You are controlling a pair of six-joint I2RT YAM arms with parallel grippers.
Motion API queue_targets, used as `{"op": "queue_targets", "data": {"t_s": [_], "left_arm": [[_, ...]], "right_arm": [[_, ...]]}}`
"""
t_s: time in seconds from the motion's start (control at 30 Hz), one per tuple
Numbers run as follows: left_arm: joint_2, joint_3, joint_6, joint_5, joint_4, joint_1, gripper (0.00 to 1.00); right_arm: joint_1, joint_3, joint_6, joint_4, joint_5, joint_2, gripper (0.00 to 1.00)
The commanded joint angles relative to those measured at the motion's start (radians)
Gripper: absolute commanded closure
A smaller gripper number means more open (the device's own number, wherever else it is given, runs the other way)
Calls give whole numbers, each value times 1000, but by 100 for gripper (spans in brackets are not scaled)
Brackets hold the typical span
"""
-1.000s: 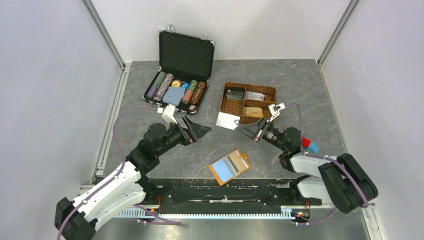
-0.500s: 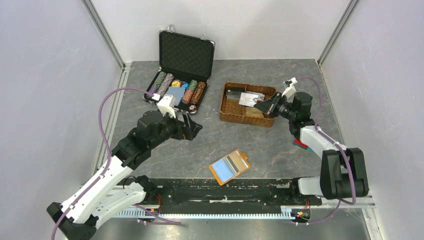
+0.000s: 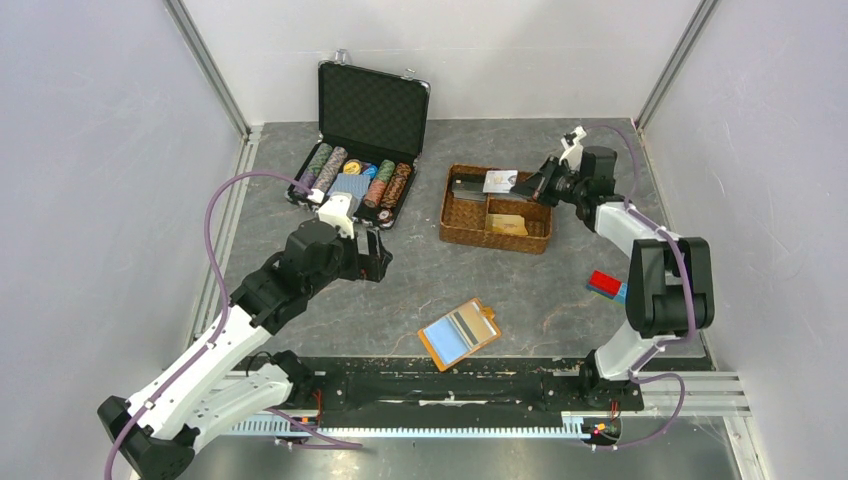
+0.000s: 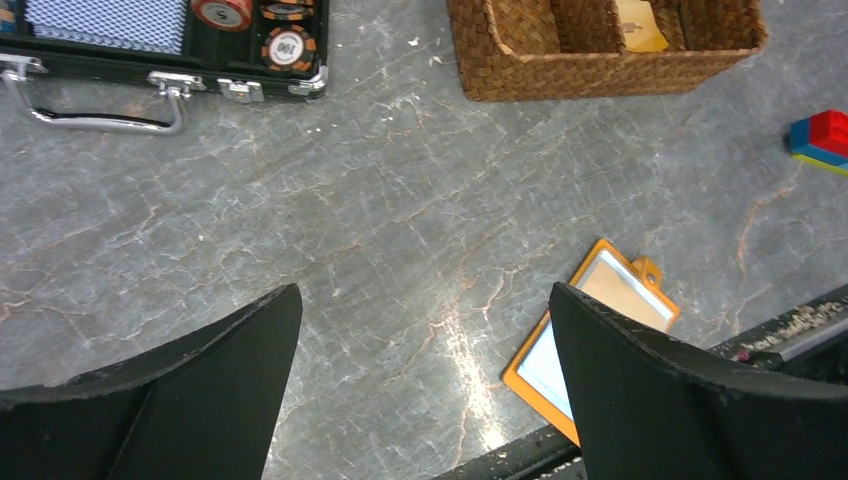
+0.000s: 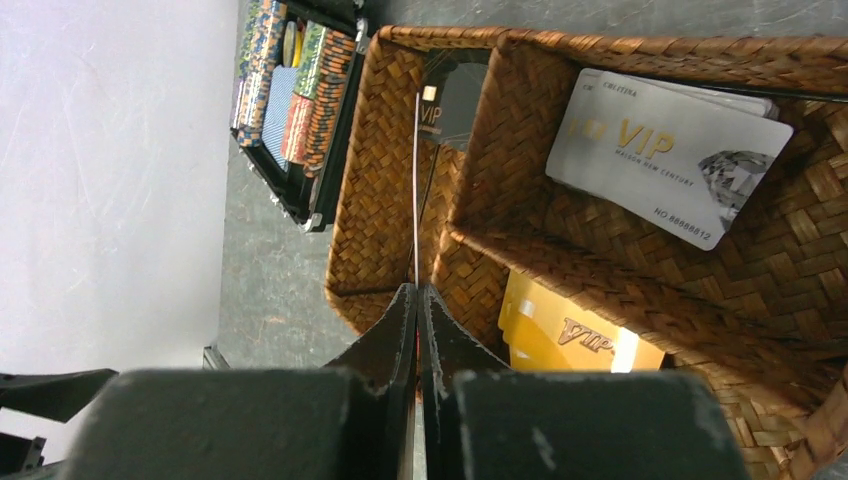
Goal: Take the credit cards out of the card holder
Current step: Place the credit card in the storage box.
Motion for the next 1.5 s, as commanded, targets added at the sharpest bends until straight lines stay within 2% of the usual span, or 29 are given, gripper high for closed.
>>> {"op": "queue_targets", "data": {"t_s": [0.0,0.4,0.8,1.47], "left_arm": [[1,25,84,-59,15,3,0],[20,34,93,-45,13,9,0],[8,32,91,-30,16,15,0],[-7,27,91,-21,16,17,0]], "right_arm": [[-6,82,-26,-56,12,42,100],[-97,104,-78,-128,32,24,100],[-88,214,-71,-190,-6,127,100],[-49,314,-117,-299,28,210,100]]}}
